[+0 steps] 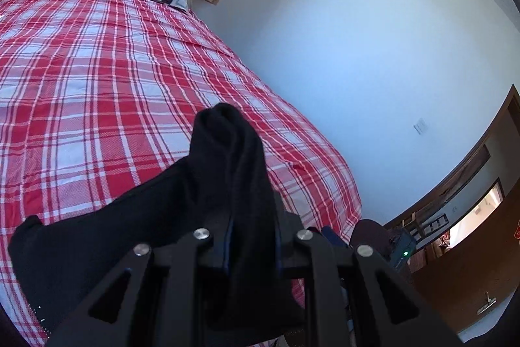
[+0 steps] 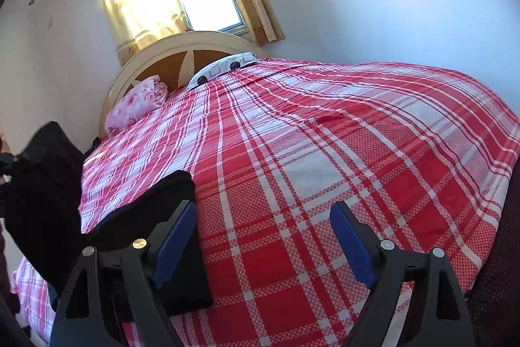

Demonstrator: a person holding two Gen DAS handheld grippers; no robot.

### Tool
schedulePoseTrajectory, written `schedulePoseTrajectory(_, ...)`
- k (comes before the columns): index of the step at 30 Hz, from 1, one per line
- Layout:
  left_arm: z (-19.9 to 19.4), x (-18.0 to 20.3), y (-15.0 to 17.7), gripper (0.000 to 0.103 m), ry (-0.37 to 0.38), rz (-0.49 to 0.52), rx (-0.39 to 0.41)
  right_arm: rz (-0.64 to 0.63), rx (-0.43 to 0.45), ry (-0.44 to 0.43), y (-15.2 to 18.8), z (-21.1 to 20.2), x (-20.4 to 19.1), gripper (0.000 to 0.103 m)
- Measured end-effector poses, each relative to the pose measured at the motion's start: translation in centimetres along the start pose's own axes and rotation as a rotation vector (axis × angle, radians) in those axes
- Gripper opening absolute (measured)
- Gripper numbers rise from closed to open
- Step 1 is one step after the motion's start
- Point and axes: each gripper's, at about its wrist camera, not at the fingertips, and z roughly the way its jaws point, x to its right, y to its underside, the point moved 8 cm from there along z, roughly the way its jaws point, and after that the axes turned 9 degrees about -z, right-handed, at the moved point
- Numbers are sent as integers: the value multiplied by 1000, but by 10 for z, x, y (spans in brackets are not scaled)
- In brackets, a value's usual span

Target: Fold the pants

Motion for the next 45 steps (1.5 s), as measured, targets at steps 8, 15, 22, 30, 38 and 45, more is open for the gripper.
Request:
schedulePoseTrajectory(8,50,7,45,49,-33,25,-161,-11,-10,1,3,6,-1,85)
schedulePoseTrajectory(15,-5,4,50,77,-56,117,-40,-33,45,-100,-6,-5,-15,85)
schedulePoseTrajectory(22,-63,-52,63,85,-193,88,101,-150,35,-299,-17,-22,-79,85)
schedulePoseTrajectory(30,-74,-97,73,85,-263,2,125,-272,-84,-266,-7,-4,-116,52)
schedulePoseTrajectory(38,-72,-107,80,85,-272,8,128,-148,-193,-245,15,2,-66,15)
schedulePoseTrajectory(45,-64,-108,86,85,-305,35,117,-160,-153,-263,17,6,-61,28)
